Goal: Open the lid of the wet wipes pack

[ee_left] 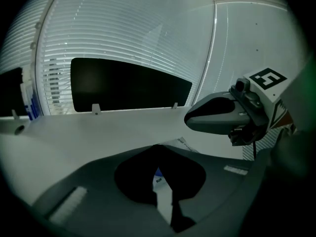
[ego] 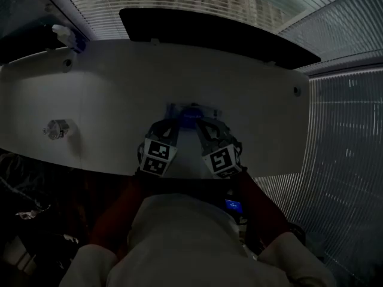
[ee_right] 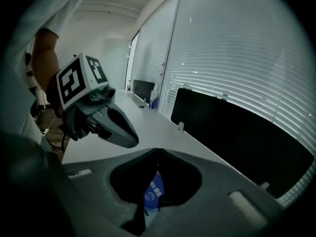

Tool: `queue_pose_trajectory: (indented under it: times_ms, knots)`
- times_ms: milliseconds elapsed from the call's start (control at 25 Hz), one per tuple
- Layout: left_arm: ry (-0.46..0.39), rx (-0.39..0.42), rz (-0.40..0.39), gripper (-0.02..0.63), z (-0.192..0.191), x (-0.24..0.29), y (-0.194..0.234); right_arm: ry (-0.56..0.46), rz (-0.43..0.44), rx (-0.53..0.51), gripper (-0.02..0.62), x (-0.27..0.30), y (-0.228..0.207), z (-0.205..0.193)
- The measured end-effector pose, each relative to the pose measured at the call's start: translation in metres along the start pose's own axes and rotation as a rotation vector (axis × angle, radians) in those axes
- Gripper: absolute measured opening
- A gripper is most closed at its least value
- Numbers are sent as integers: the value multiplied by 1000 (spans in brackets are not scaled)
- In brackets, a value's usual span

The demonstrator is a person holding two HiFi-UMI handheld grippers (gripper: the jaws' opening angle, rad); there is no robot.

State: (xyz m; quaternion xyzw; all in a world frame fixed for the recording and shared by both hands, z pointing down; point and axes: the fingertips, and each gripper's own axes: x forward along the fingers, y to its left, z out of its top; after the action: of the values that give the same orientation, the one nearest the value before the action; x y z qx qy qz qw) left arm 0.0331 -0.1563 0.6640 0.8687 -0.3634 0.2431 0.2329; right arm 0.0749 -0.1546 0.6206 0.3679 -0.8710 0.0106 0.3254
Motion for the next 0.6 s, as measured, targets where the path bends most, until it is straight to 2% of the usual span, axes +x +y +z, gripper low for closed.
queue_pose_trajectory:
  times_ms: [280,600]
  knots:
    - [61,-23,10,2,-25,19,10,83,48,-24,0,26,11,-39]
    - [122,-37,20,2,-51,35,16,149,103,-58,2,47,25,-65]
